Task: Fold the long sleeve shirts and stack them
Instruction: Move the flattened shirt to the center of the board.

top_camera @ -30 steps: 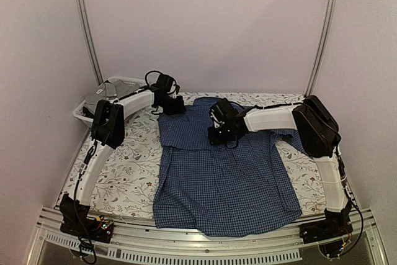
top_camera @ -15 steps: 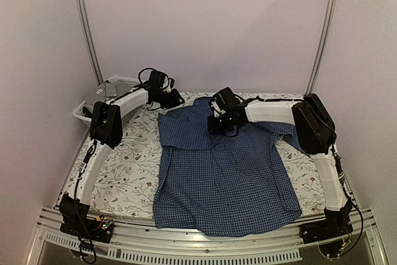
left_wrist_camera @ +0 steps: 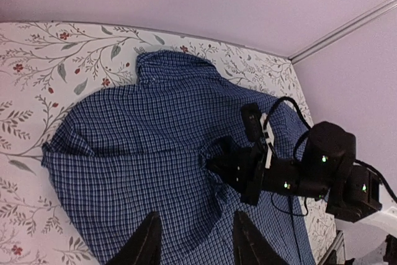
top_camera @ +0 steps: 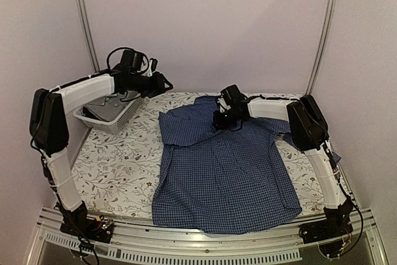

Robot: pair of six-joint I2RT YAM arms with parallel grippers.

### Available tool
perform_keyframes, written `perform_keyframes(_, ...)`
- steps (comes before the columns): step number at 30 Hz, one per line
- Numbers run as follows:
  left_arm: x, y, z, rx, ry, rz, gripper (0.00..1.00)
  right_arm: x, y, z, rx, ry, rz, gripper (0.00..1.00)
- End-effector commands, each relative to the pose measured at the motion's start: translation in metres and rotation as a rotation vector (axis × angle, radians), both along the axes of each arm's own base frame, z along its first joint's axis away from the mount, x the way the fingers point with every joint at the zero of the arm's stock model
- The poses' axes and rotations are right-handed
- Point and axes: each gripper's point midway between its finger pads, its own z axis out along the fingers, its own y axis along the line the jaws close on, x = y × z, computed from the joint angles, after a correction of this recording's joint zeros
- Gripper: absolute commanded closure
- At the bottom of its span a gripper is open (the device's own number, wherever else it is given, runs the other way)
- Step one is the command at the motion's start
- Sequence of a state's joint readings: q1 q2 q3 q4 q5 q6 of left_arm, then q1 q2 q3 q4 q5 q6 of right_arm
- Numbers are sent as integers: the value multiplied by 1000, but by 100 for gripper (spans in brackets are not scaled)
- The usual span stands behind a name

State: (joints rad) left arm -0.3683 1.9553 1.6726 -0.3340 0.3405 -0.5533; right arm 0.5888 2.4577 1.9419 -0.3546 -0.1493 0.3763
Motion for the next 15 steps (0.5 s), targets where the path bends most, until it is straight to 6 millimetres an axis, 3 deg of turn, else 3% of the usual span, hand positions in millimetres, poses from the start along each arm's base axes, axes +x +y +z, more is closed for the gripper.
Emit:
perform_keyframes(1, -66, 1, -41, 45, 114, 28, 61, 7, -7, -22, 6, 44, 1, 100)
perform_keyframes(5, -143, 9, -71, 95, 208, 55, 61, 15, -6, -20, 67, 69, -10, 100)
perform_keyframes(6, -167, 16, -86, 120, 245, 63, 61, 15, -2, -16, 83, 69, -1, 100)
perform_keyframes(8, -207, 22, -95, 125, 283, 66, 60, 17, 3, -2, 112, 55, 11, 100)
perform_keyframes(11, -267, 25, -104, 122, 330, 49, 60, 21, 9, 31, 149, 9, 22, 100)
perform_keyframes(15, -329, 28, -118, 125, 387, 46, 59, 26, 13, 89, 204, -80, 38, 100)
